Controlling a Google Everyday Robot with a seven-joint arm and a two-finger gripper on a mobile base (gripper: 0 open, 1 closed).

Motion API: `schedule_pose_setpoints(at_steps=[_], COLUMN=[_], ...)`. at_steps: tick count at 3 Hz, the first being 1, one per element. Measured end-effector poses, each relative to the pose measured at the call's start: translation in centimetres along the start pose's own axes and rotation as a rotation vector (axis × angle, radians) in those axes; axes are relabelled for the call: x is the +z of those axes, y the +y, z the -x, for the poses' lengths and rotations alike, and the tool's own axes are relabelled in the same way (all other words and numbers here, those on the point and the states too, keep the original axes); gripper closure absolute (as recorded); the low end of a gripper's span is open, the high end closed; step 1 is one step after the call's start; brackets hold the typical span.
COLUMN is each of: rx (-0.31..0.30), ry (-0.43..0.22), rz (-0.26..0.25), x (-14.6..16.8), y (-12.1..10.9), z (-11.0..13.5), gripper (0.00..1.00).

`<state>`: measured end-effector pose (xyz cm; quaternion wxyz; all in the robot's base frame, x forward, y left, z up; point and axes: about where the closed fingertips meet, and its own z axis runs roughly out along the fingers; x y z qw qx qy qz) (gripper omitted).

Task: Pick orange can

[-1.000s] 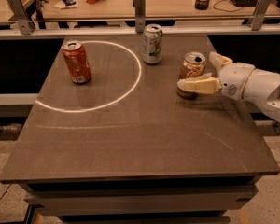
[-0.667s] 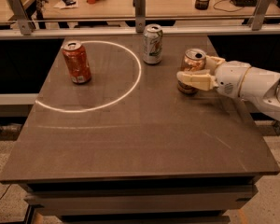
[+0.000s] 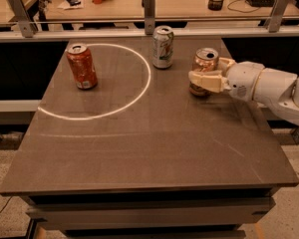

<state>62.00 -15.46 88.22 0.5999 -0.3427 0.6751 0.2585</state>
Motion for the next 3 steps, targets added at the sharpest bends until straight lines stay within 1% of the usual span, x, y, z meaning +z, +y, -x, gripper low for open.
schedule_pose_setpoints(at_steps=[1, 2, 3], rx=[0.002, -0.013, -0.014], ry=[-0.003, -0.035, -0.038], rz=[-0.015, -0.044, -0.047], x=[-0.2, -1.2, -1.3], y=[-0.5, -2.7, -2.9], z=[1.2, 6.4, 6.7], gripper=[1.00, 1.00, 1.00])
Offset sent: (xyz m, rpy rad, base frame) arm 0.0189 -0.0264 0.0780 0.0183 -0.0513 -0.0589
